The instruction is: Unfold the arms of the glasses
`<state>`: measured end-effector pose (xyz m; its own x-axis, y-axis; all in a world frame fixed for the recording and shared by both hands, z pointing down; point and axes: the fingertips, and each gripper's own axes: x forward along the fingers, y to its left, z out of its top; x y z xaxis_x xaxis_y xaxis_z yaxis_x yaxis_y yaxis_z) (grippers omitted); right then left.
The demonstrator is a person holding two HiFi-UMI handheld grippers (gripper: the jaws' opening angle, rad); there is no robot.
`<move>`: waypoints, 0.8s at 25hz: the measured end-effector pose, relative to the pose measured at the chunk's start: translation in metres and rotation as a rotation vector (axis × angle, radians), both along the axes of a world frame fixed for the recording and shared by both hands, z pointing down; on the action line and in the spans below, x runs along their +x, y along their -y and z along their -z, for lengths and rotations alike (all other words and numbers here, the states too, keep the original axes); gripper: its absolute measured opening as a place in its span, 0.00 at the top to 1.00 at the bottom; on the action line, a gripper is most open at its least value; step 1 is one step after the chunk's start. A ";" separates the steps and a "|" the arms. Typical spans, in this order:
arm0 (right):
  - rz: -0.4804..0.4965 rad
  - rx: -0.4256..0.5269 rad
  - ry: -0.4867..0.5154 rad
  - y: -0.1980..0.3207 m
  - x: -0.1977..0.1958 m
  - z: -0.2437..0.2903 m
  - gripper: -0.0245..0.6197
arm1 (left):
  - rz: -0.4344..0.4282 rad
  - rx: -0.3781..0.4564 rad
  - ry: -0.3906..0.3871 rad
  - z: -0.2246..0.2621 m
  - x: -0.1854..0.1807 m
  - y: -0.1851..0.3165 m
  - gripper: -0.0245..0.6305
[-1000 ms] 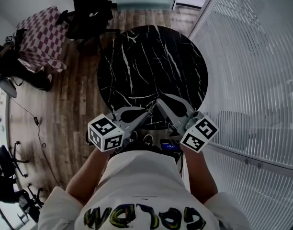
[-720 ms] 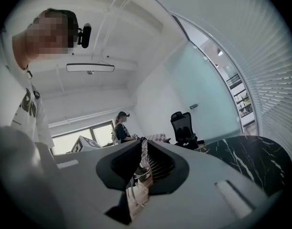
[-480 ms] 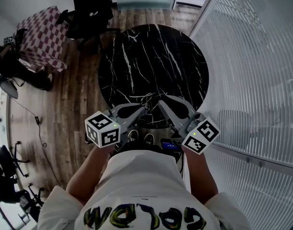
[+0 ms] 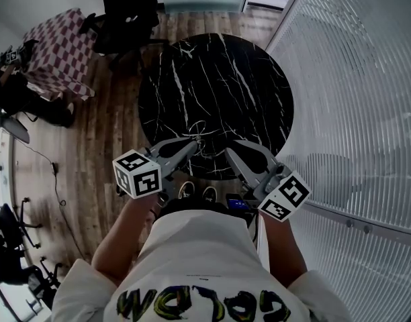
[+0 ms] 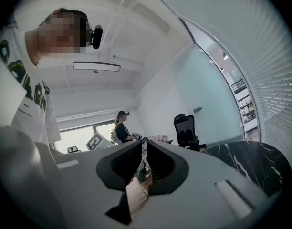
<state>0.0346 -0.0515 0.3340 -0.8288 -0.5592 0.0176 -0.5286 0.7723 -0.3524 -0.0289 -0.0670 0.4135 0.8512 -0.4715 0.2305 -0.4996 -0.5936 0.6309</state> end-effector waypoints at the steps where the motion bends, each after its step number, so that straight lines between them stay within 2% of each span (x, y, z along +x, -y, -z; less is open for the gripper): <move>1: 0.002 0.005 -0.002 -0.001 0.000 0.000 0.91 | 0.004 -0.002 -0.004 0.000 -0.001 0.002 0.95; 8: 0.007 0.024 -0.038 -0.011 0.005 -0.009 0.91 | 0.027 -0.019 -0.016 -0.001 -0.009 0.011 0.95; 20: 0.004 -0.003 -0.111 -0.024 0.017 -0.039 0.91 | 0.076 -0.033 -0.010 -0.001 -0.016 0.029 0.95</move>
<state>0.0520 -0.0274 0.3732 -0.8238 -0.5560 0.1107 -0.5615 0.7734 -0.2941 -0.0453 -0.0960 0.4146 0.8156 -0.5272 0.2383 -0.5359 -0.5330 0.6548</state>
